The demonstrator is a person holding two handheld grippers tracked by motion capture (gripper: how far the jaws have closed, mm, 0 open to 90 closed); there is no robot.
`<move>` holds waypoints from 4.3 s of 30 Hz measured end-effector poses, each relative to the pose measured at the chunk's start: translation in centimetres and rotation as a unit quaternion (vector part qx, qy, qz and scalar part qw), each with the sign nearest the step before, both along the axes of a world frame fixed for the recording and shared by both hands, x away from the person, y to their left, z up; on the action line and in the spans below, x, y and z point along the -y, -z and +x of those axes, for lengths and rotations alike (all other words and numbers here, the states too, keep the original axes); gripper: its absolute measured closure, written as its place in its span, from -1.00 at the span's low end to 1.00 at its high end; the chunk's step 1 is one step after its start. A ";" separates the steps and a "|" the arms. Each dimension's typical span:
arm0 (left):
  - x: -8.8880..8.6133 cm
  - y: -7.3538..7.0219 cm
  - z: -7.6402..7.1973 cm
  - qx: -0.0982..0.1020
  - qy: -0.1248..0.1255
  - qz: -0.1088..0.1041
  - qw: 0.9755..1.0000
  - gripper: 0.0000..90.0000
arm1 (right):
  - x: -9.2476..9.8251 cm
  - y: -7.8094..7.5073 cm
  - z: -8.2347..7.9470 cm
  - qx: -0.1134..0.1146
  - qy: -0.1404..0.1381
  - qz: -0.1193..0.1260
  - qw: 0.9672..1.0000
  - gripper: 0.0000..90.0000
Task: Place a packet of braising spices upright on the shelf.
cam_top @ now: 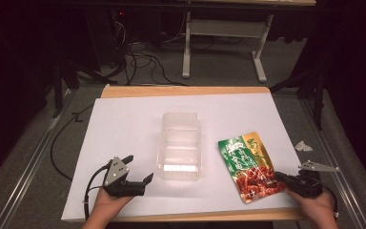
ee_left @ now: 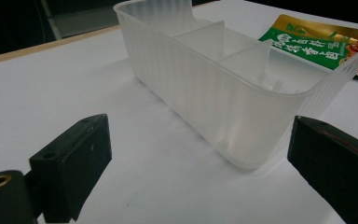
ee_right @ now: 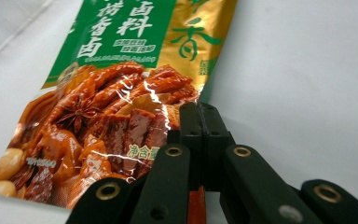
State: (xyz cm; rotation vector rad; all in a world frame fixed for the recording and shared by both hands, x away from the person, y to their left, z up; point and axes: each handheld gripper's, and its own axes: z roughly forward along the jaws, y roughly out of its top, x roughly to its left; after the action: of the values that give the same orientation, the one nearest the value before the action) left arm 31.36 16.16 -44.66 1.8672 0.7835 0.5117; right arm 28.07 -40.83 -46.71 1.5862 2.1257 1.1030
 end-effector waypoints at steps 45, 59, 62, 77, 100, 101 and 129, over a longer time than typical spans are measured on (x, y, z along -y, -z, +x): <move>-3.2 0.2 -2.9 0.000 -0.054 0.008 0.998 -0.84 | -4.0 0.2 11.4 0.050 0.009 0.057 0.997 -0.33; -3.5 0.4 -3.4 -0.003 -0.064 0.014 0.998 -0.84 | -4.2 0.8 15.5 0.019 0.007 0.095 0.995 -0.28; -3.5 0.4 -3.4 -0.003 -0.063 0.016 0.998 -0.84 | -4.1 1.0 15.8 0.011 0.010 0.096 0.995 -0.26; -3.4 0.5 -3.5 -0.002 -0.061 0.022 0.998 -0.84 | -4.1 1.6 15.8 -0.012 -0.016 0.116 0.993 -0.12; -3.2 0.5 -3.4 -0.003 -0.054 0.028 0.998 -0.84 | -4.8 0.8 14.2 0.012 -0.066 0.139 0.988 -0.06; -3.2 0.5 -3.4 -0.003 -0.053 0.029 0.998 -0.84 | -4.8 0.8 14.3 0.011 -0.067 0.137 0.988 -0.06; -3.0 0.7 -3.3 -0.007 -0.046 0.033 0.998 -0.83 | -5.8 1.4 14.1 -0.018 -0.114 0.106 0.988 0.14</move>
State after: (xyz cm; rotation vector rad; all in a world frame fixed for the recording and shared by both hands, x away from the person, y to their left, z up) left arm 28.05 19.15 -45.34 1.9041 0.8748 0.5908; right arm 42.13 -35.01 -48.16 1.4839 2.3272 1.4243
